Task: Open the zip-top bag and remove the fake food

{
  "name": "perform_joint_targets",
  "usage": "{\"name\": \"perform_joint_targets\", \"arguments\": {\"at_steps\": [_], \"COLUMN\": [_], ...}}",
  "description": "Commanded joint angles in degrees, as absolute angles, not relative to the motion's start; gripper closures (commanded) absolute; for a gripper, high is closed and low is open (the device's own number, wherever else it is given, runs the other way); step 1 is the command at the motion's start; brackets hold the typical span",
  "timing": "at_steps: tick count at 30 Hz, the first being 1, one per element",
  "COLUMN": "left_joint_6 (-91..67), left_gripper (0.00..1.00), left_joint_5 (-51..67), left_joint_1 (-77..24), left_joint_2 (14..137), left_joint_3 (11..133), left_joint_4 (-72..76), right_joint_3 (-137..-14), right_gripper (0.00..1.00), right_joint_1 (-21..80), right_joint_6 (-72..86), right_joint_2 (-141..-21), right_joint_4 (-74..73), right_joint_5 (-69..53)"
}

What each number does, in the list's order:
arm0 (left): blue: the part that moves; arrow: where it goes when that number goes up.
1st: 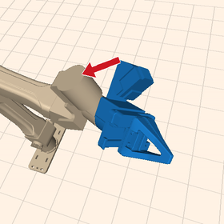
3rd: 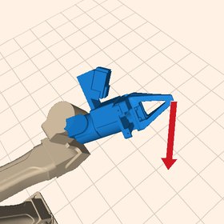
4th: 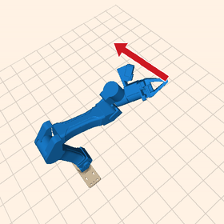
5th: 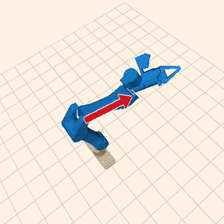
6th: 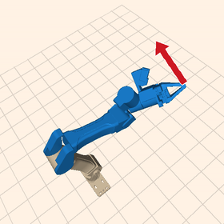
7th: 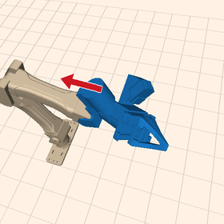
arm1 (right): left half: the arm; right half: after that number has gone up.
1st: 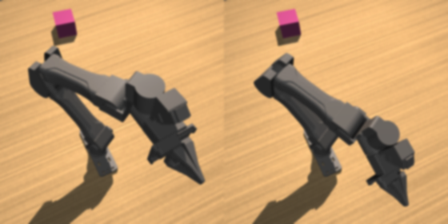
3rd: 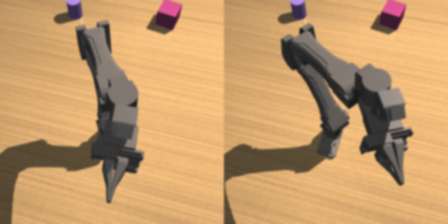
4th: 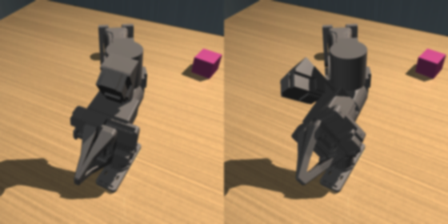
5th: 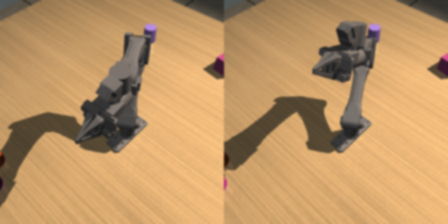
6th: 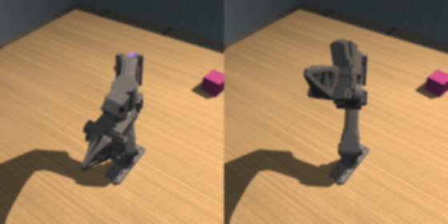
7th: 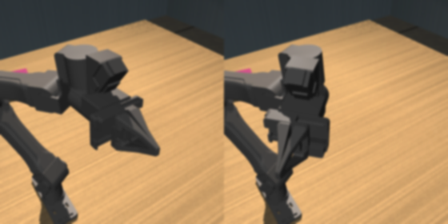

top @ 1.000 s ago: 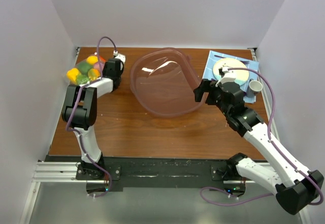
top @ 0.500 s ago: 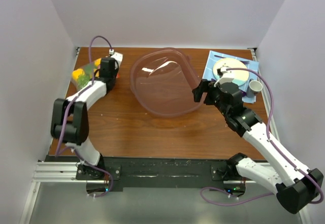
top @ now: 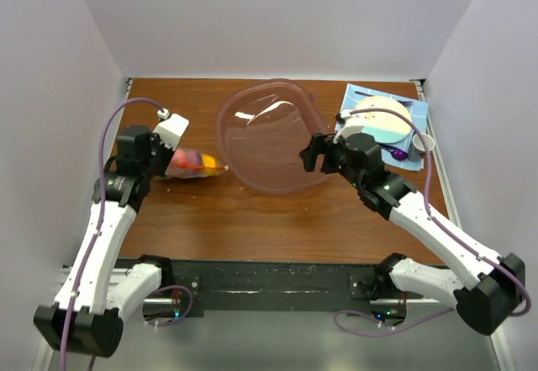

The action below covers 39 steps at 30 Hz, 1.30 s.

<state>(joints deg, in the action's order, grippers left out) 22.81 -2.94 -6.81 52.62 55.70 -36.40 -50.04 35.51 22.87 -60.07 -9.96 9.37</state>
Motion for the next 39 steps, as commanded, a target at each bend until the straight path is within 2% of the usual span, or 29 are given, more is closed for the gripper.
{"name": "perform_joint_targets", "arguments": {"at_steps": [1, 6, 12, 13, 16, 20, 22, 29, 32, 35, 36, 39], "left_joint_6": [28.12, 29.97, 29.97, 30.58, 32.42, 34.27, 34.63, 35.95, 36.47, 36.74, 36.83, 37.09], "left_gripper": [1.00, 1.00, 1.00, 1.00, 1.00, 1.00, 1.00, 1.00, 1.00, 1.00, 1.00, 1.00], "left_joint_5": [1.56, 7.90, 13.35, 15.62, 19.41, 21.44, 22.23, 25.57, 26.01, 26.63, 27.07, 27.33], "left_joint_1": [-6.42, -6.42, -6.42, -6.42, -6.42, -6.42, -6.42, -6.42, -6.42, -6.42, -6.42, -6.42], "left_joint_2": [49.57, 49.83, 51.33, 51.68, 51.94, 51.50, 51.50, 51.33, 51.15, 50.71, 50.54, 50.10], "left_joint_3": [64.32, 72.67, 77.07, 77.52, 79.10, 79.45, 79.28, 79.01, 78.49, 78.22, 78.14, 77.78], "left_joint_4": [-46.04, -55.54, -60.64, -62.38, -65.47, -67.23, -67.76, -69.70, -70.05, -70.14, -70.22, -70.14], "right_joint_3": [-55.62, -56.86, -58.88, -59.23, -60.90, -62.66, -63.45, -67.67, -68.81, -71.01, -72.84, -76.27], "right_gripper": [0.12, 0.11, 0.09, 0.15, 0.21, 0.21, 0.26, 0.29, 0.36, 0.60, 0.77, 1.00], "right_joint_1": [42.60, 51.05, 65.64, 67.83, 69.69, 70.22, 70.40, 70.40, 70.49, 70.49, 70.49, 70.49], "right_joint_6": [17.41, 12.22, 2.03, 0.72, -2.98, -3.86, -4.74, -7.12, -7.12, -7.21, -7.21, -7.21], "right_joint_2": [-64.23, -65.48, -67.76, -68.63, -71.97, -75.75, -77.77, -84.28, -86.04, -88.32, -89.11, -91.40], "right_joint_4": [-2.38, 4.38, 9.14, 10.10, 11.42, 12.30, 12.31, 10.63, 11.07, 8.45, 7.22, 1.86], "right_joint_5": [5.98, 2.02, 5.18, 5.62, 4.31, 1.15, 0.62, 3.78, 3.95, 4.48, 4.66, 5.18]}}
